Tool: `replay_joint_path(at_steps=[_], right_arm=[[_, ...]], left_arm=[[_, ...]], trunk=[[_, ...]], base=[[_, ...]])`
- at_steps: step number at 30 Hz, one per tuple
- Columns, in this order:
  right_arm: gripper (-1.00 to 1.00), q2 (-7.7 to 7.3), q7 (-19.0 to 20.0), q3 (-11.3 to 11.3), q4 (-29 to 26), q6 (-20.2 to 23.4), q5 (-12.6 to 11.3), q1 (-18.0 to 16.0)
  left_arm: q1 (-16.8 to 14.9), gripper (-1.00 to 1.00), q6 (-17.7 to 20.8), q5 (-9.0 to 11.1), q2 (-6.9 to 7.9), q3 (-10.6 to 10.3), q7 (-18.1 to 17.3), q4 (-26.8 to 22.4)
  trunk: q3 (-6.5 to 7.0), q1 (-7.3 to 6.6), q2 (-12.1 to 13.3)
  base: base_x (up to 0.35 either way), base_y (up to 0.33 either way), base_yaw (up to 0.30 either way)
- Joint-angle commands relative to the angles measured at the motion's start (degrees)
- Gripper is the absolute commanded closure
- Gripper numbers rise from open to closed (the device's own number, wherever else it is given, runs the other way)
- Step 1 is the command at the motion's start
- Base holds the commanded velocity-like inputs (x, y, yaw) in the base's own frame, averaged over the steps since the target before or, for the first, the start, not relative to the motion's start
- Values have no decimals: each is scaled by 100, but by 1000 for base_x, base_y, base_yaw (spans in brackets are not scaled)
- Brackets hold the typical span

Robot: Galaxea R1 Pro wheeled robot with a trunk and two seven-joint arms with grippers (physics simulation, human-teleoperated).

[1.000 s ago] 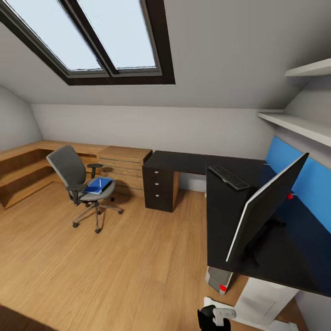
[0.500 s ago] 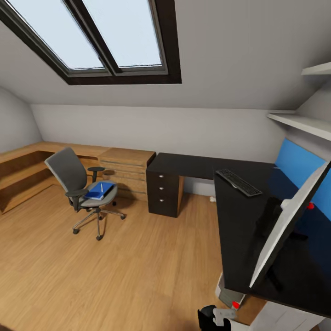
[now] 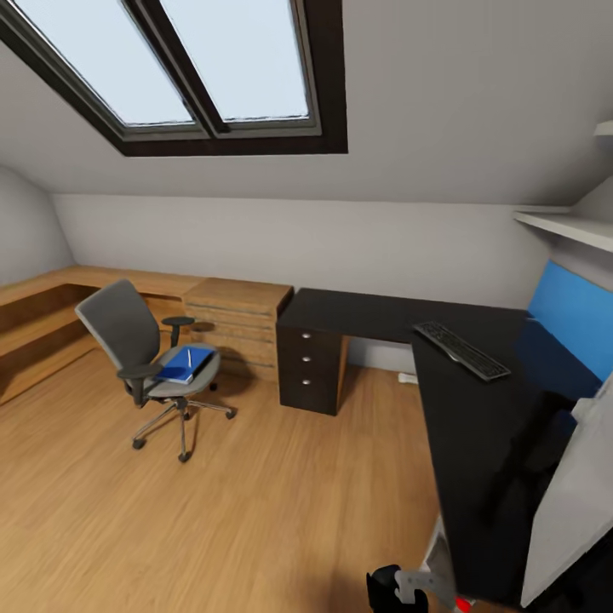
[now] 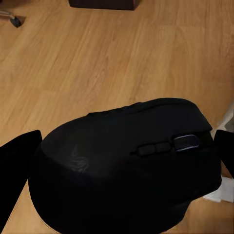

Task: In the bedroom, organize the workspace by keeping the computer under the desk, ensuring the monitor is on the desk, placing the keyboard on the desk next to the monitor, placing the mouse on the desk next to the keyboard, moving the folder from the swivel chair onto the desk next to the mouse, stacking the notebook on top of the folder with the pen on top of the notebook, and positioning the swivel chair next to the desk.

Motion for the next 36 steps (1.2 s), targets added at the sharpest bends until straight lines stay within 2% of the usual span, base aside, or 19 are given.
replay_joint_path(at_steps=[1,4,8,26,27,31,36], right_arm=[[100,-2,23,-50,12,-26,28,-7],[100,-6,23,-50,11,-26,30,-7],[100,-19,23,-50,10,-26,35,-7],[100,-42,23,-50,10,-34,45,37],[100,-44,23,-50,3,-35,45,61],[100,-55,23,-50,2,-35,45,62],[100,-73,23,-50,2,-35,45,63]], left_arm=[[-1,-100,-19,60,6,-35,38,-3],[-1,-100,-25,55,5,-40,299,-3],[-1,-100,-27,52,6,-41,452,-3],[-1,-100,-28,46,-18,-50,502,-3],[-1,-100,-28,48,-18,-198,533,-3],[-1,-100,-25,50,-87,-258,693,-3],[-1,-100,-21,57,-122,-283,785,-3]], trunk=[[-9,5,-8],[-9,5,-8],[-9,5,-8],[-9,5,-8],[-9,5,-8],[-9,5,-8],[81,-104,193]], base=[[307,116,0],[307,116,0],[307,119,0],[307,117,0],[313,103,0],[315,99,0],[317,92,0]])
